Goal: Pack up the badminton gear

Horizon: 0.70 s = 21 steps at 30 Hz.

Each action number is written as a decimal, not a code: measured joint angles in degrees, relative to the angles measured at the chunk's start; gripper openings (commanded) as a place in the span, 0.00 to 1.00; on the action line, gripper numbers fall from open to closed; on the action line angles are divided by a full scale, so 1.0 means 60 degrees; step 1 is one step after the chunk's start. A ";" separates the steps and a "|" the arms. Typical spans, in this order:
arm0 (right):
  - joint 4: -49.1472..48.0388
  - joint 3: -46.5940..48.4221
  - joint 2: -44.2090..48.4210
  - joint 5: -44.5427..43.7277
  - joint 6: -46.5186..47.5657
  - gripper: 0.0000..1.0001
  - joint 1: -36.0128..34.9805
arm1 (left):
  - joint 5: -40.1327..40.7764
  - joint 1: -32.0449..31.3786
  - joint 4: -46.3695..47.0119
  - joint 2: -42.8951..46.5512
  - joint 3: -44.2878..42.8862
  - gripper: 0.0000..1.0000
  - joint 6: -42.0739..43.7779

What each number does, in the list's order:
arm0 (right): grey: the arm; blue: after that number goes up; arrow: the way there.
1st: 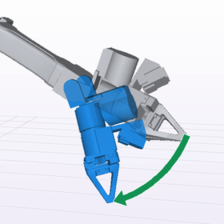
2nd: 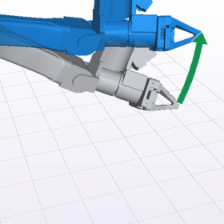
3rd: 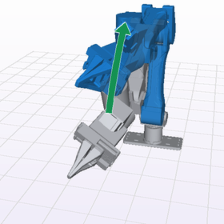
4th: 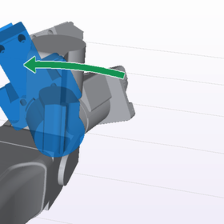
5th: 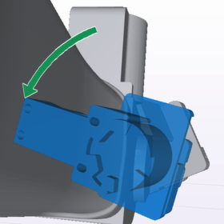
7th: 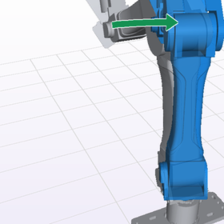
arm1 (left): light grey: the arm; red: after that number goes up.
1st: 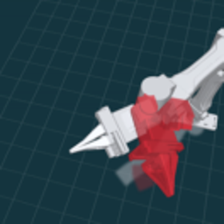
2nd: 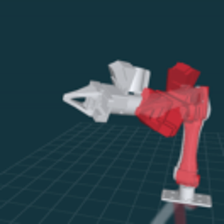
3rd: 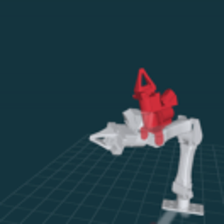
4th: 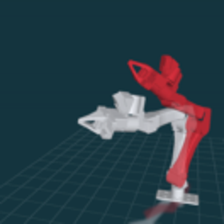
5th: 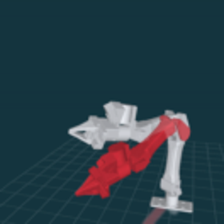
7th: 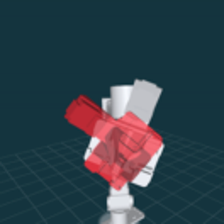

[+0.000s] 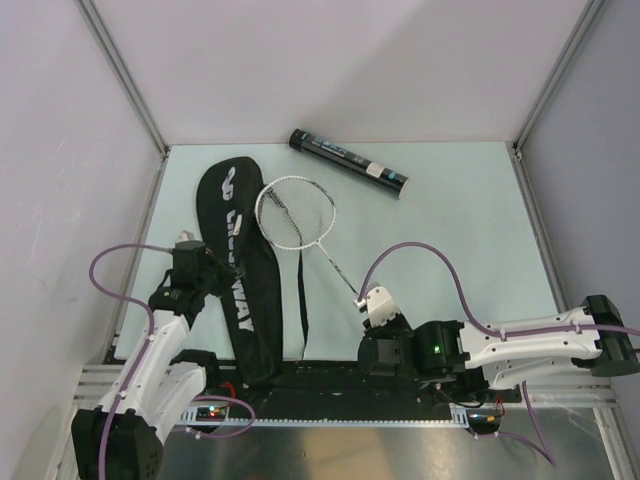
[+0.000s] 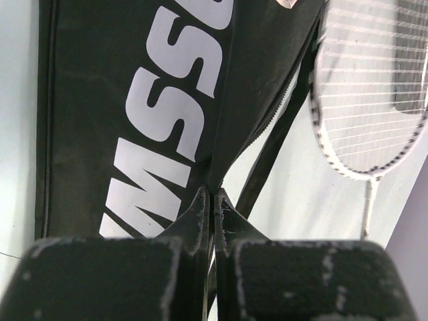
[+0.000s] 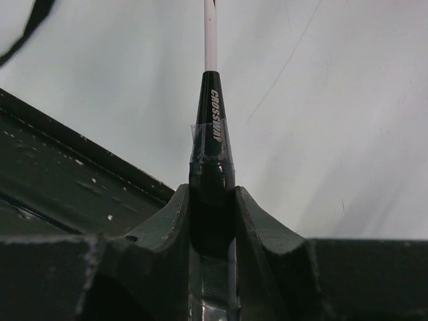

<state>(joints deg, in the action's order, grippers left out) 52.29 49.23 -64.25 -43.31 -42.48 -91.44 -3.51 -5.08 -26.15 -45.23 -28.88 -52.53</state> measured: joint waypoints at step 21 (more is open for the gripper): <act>-0.0157 -0.0419 0.0160 0.0787 -0.0346 0.00 -0.0076 | 0.0058 0.0004 0.0262 -0.0532 -0.0262 0.00 0.0000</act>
<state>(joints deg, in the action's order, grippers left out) 51.35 46.72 -63.29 -38.59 -44.56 -91.90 -3.16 -5.06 -24.58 -48.42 -30.46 -52.53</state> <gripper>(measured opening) 0.295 0.012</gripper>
